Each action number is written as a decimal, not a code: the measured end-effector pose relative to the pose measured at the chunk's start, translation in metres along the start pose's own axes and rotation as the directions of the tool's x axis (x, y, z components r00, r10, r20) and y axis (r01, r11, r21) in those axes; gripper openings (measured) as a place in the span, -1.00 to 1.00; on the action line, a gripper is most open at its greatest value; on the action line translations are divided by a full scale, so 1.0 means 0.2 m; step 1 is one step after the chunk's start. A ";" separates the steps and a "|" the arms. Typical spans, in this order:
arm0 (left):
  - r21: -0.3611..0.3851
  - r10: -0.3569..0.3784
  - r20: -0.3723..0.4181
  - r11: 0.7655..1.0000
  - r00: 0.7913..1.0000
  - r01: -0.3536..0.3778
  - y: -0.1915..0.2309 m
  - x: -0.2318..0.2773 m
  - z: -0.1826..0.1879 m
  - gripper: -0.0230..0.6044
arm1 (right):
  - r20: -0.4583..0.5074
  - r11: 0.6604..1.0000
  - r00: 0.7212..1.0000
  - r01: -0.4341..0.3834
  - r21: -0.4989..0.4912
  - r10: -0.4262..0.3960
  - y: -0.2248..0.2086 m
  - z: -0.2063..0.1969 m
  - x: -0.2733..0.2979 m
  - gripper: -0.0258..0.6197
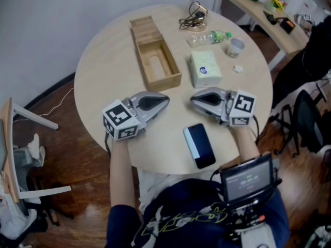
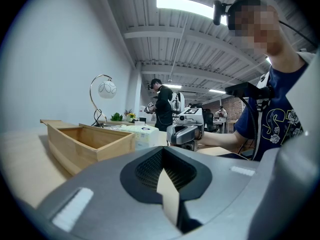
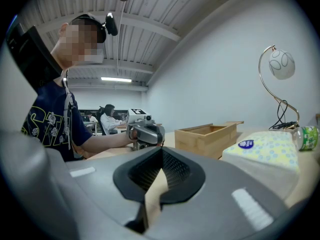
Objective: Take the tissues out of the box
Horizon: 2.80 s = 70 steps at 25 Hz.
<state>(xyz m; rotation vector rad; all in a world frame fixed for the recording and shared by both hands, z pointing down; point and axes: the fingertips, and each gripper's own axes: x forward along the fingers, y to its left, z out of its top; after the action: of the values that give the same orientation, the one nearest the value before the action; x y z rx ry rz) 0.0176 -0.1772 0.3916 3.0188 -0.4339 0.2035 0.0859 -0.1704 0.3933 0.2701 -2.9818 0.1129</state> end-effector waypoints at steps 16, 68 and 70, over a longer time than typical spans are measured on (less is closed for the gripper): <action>0.004 -0.032 0.000 0.999 0.999 0.032 -0.03 -0.01 -0.01 -0.91 | -0.002 1.000 1.000 0.002 -0.004 -0.002 0.01 0.00 0.02 -0.92; 0.004 -0.032 -0.003 0.999 0.999 0.032 -0.02 -0.01 -0.02 -0.91 | -0.008 1.000 1.000 -0.023 -0.013 0.023 0.02 -0.01 0.03 -0.92; 0.004 -0.034 -0.002 0.999 0.999 0.034 -0.02 -0.01 -0.01 -0.91 | -0.004 1.000 1.000 -0.024 -0.016 0.024 0.02 0.00 0.02 -0.92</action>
<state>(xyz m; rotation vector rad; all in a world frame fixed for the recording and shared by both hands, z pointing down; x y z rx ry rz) 0.0171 -0.1719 0.3940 3.0274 -0.3828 0.2058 0.0804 -0.1667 0.3943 0.2325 -2.9812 0.0927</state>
